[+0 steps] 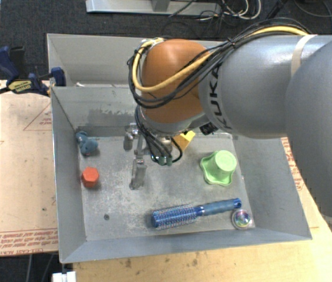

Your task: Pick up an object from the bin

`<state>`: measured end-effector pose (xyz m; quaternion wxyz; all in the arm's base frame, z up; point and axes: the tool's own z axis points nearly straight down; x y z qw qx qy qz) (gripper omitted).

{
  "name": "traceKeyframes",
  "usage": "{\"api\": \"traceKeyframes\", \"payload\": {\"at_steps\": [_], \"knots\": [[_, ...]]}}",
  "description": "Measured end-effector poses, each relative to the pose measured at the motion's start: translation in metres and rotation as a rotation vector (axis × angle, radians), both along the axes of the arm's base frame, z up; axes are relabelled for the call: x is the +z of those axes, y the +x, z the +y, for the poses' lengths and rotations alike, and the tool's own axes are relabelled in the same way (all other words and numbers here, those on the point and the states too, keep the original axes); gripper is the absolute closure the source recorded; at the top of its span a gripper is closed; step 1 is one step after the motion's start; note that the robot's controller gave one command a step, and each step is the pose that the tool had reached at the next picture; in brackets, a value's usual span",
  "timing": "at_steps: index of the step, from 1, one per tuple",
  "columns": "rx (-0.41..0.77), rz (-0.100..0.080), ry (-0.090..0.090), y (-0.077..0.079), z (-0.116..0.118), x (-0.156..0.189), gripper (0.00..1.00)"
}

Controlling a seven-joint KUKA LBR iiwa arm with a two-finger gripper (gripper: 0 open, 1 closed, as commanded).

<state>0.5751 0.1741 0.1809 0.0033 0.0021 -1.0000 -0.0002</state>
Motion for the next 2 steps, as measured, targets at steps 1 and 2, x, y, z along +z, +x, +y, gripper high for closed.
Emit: {"api": "traceKeyframes", "payload": {"at_steps": [1,2], "knots": [[0.180,-0.003,-0.001,-0.040,-0.049,-0.041,0.00],[0.159,-0.014,0.001,-0.091,-0.099,-0.101,0.00]]}}
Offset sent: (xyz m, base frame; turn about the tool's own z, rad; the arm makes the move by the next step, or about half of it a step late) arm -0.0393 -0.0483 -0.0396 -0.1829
